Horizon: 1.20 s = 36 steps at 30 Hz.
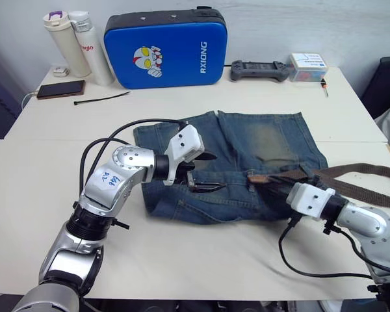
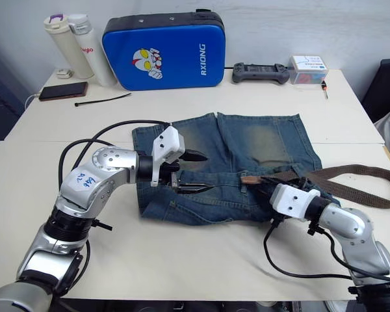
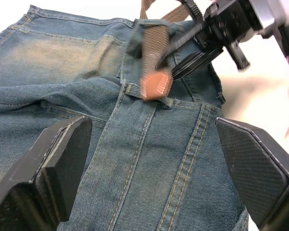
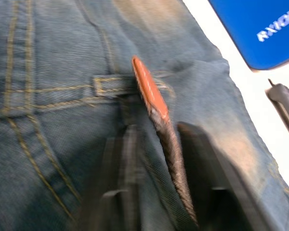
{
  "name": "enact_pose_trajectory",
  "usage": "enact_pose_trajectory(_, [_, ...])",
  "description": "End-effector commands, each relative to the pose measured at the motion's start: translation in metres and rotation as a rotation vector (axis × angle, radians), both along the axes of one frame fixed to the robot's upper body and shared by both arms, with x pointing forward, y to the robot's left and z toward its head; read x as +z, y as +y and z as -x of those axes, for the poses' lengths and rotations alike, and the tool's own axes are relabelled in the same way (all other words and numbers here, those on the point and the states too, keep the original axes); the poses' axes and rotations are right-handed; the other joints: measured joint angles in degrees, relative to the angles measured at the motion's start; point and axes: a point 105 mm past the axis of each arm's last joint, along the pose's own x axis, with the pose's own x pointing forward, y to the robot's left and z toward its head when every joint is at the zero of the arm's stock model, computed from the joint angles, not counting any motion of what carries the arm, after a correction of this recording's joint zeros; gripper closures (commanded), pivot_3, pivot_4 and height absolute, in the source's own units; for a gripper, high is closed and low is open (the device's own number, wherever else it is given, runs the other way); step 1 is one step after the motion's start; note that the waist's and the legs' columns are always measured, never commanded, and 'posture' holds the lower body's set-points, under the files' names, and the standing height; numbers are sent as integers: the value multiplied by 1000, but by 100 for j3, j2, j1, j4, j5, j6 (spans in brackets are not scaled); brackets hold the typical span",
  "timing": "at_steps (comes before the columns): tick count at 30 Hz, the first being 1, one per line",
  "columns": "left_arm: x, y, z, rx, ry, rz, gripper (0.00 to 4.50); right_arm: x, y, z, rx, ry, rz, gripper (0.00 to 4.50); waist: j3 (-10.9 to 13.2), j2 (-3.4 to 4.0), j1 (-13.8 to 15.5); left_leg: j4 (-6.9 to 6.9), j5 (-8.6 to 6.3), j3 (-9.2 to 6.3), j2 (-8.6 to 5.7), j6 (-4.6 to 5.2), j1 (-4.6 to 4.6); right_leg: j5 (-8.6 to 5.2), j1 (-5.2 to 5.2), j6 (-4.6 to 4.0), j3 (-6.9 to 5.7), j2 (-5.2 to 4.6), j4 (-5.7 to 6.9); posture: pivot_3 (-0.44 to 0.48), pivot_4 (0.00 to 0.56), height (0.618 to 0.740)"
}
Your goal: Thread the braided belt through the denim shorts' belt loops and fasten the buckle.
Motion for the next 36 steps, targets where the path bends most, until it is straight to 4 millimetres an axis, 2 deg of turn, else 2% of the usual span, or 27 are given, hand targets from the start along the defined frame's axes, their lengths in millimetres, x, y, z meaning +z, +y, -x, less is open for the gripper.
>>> enact_pose_trajectory(1, [7, -6, 4, -37, -33, 11, 0, 25, -2, 17, 15, 57, -114, 1317, 0, 0, -1, 0, 0, 0, 0, 0, 0, 0, 0, 0, 0, 0, 0, 0, 150, 740])
enact_pose_trajectory(3, [7, -6, 4, -42, -32, 11, 0, 26, -1, 22, -2, 130, -195, 357, 0, 0, 6, -1, 0, -1, 1, 0, 0, 0, -1, 0, -1, 0, 0, 0, 150, 740])
enact_pose_trajectory(4, [6, -7, 4, -45, -32, 11, 0, 26, -3, 23, -37, 191, -282, 87, 0, 0, 8, -2, 0, -2, 2, 0, 0, 0, 0, 0, -1, 1, 2, 0, 150, 740])
enact_pose_trajectory(5, [6, -7, 4, -46, -32, 11, 0, 26, -4, 25, -65, 255, -365, 87, 0, 0, 9, -1, 0, -3, 1, 0, 0, 0, 0, 0, -2, 1, 1, 0, 150, 740])
enact_pose_trajectory(6, [6, -8, 4, -49, -32, 12, 0, 29, -4, 25, -110, 338, -553, 87, 0, 0, 4, -2, 0, -2, 1, 0, 0, 0, 1, 0, -1, 0, 1, 0, 150, 740])
enact_pose_trajectory(9, [6, -8, 3, -53, -33, 13, 0, 33, -5, 25, -202, 520, -886, 87, 0, 0, 4, 1, -1, -8, 3, 1, 2, 0, 6, 0, -2, -1, 0, 0, 150, 740])
enact_pose_trajectory(13, [6, -8, 4, -54, -35, 12, 0, 21, -2, 38, -291, 841, -1113, 87, 0, 0, 7, 1, -1, -7, 3, 2, 1, 0, 6, -1, -2, -5, -9, 0, 150, 740])
enact_pose_trajectory(15, [5, -7, 4, -53, -37, 11, 0, 19, -5, 39, -349, 932, -1223, 87, 0, 0, 7, -2, -2, -7, 4, 5, 1, 0, 8, -1, -3, -5, -8, 0, 150, 740])
enact_pose_trajectory(17, [5, -7, 3, -49, -38, 10, 0, 13, -11, 35, -425, 979, -1325, 87, 0, 0, 6, 1, -3, -5, 3, 10, 0, 0, 8, -1, -2, -6, -12, 0, 150, 740])
enact_pose_trajectory(21, [5, -6, 4, -43, -40, 9, 0, 7, -16, 27, -504, 997, -1418, 87, 0, 0, -3, 3, -6, -2, 3, 17, 0, 0, 9, 0, -2, -6, -12, 0, 150, 740])
enact_pose_trajectory(24, [5, -5, 3, -27, -42, 12, 0, 12, -18, 13, -517, 996, -1594, 87, 0, 0, -18, 3, -7, -2, 4, 18, 0, 0, 9, 0, -2, -3, -9, 0, 150, 740])
enact_pose_trajectory(28, [5, -5, 5, -28, -44, 9, 0, 17, -19, 0, -527, 983, -1693, 87, 0, 0, -28, 4, -7, -1, 4, 19, -1, 0, 7, 0, -2, -3, -8, 0, 150, 740])
enact_pose_trajectory(33, [0, 2, 9, -33, -42, -25, 0, 8, -16, -9, -574, 992, -1645, 87, -1, 1, -29, 0, -7, -2, 4, 20, -4, 0, 6, 0, -2, -3, -6, 0, 150, 740])
enact_pose_trajectory(36, [4, 1, 8, -21, -47, -13, 0, 7, -19, -16, -582, 973, -1687, 87, -1, 1, -26, 0, -7, -1, 4, 21, -4, 0, 6, 0, -1, -4, -8, 0, 150, 740])
